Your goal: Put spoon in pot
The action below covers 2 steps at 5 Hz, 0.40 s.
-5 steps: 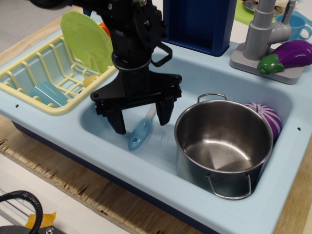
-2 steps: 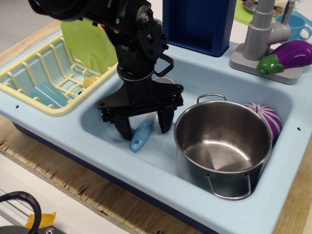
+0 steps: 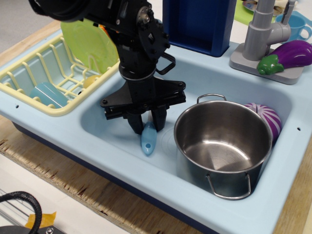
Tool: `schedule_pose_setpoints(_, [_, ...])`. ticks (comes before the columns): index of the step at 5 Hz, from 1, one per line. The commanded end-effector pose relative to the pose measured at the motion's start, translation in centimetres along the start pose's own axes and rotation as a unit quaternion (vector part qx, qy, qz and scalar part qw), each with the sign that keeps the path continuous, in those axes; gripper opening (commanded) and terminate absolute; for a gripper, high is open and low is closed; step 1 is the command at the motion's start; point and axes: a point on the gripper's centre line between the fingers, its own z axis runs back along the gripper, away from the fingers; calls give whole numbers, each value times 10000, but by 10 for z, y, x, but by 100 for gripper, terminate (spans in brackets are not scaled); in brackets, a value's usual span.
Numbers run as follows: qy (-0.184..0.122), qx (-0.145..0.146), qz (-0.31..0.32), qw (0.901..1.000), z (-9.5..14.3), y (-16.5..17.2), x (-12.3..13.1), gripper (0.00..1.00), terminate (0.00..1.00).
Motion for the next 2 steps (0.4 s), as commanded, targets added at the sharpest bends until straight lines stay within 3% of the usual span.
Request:
schedule_pose_setpoints(1, [158, 228, -178, 9995, 22, 8, -19, 0, 0])
schedule_pose_setpoints(2, [-123, 339, -520, 9980, 54, 1, -19, 0, 0])
